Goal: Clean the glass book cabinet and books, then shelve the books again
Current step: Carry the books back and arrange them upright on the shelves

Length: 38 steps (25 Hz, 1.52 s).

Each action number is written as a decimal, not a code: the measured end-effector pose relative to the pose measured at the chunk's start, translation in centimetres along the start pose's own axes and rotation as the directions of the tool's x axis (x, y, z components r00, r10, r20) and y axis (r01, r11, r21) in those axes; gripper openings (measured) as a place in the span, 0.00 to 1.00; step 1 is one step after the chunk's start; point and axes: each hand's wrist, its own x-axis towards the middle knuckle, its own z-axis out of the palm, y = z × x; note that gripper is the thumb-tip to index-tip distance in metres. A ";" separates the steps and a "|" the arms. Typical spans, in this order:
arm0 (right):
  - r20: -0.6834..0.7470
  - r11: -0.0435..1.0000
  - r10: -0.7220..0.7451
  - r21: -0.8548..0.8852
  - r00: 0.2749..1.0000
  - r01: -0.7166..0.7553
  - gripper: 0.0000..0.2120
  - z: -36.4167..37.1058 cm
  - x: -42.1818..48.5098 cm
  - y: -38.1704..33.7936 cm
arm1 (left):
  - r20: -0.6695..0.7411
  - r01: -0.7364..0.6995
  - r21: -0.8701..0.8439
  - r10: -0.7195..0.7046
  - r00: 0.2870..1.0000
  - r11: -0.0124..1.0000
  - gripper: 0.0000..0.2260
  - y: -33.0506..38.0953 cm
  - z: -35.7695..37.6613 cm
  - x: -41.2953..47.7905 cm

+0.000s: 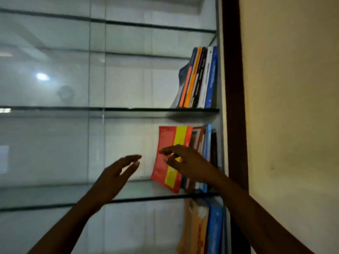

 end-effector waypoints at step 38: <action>0.894 0.887 -0.408 0.341 -0.183 -0.310 0.16 91.0 -15.8 -79.8 | -0.374 0.514 -0.854 -0.584 -0.721 -0.088 0.17 -12.4 -71.2 -92.8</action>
